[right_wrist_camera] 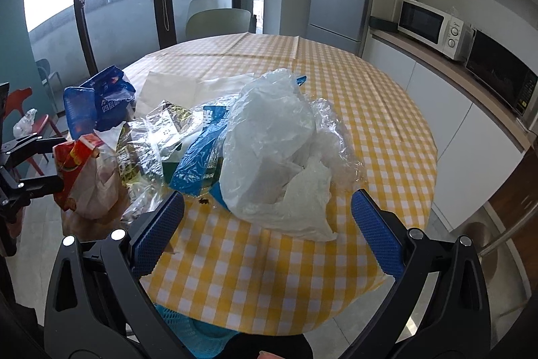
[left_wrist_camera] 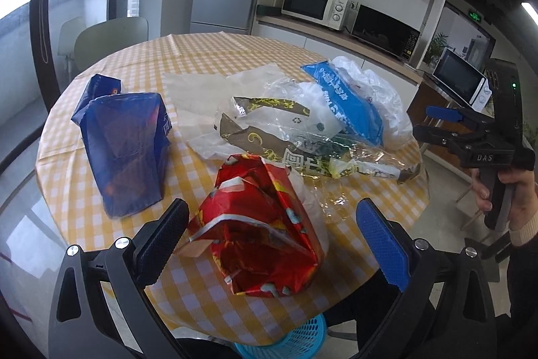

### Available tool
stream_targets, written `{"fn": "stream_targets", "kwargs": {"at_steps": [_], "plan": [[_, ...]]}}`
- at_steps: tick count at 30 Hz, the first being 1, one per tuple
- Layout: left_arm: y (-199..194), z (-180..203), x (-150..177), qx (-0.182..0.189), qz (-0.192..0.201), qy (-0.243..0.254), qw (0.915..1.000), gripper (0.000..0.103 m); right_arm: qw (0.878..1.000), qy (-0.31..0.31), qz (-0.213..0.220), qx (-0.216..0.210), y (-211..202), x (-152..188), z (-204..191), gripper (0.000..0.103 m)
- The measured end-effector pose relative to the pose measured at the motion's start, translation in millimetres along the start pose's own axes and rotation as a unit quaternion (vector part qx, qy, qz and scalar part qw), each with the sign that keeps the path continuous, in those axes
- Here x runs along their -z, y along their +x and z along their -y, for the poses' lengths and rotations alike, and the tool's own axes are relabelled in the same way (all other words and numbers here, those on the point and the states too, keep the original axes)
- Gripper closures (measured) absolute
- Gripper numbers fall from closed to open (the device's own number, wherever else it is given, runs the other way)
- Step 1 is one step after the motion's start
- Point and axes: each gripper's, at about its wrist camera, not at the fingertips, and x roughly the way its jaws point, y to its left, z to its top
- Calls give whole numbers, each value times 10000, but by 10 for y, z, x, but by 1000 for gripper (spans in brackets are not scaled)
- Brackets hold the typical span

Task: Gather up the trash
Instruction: 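Grasp the red snack bag with the left tool while the right tool grasps the white plastic bag, then carry the red bag and white bag down over the blue wastebasket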

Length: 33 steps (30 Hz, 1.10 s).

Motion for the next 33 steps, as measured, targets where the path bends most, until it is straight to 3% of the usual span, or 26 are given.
{"fn": "stream_targets", "kwargs": {"at_steps": [3, 6, 8, 10, 14, 17, 22, 27, 33], "plan": [[78, -30, -16, 166, -145, -122, 9997, 6, 9999, 50, -97, -10, 160, -28, 60, 8], [181, -18, -22, -57, -273, -41, 9996, 10, 9997, 176, -186, -27, 298, -36, 118, 8], [241, -46, -14, -139, -381, -67, 9992, 37, 9994, 277, -215, -81, 366, -23, 149, 8], [267, -88, -3, -141, -405, -157, 9990, 48, 9991, 312, -283, -46, 435, -5, 170, 13], [186, -172, 18, -108, -219, -352, 9991, 71, 9983, 420, -407, -8, 535, 36, 217, 33], [91, -242, 18, -105, -121, -558, 9983, 82, 9979, 522, -351, -166, 525, 64, 257, 42], [-103, -318, 4, 82, 131, -769, 9969, 83, 9971, 651, -317, -214, 452, 93, 300, 58], [-257, -384, 37, 193, 312, -952, 9948, 83, 9975, 629, -103, -295, 254, 98, 293, 58], [-459, -381, 99, 311, 503, -1048, 9927, 84, 9975, 614, -85, -332, 96, 140, 303, 90]]}}
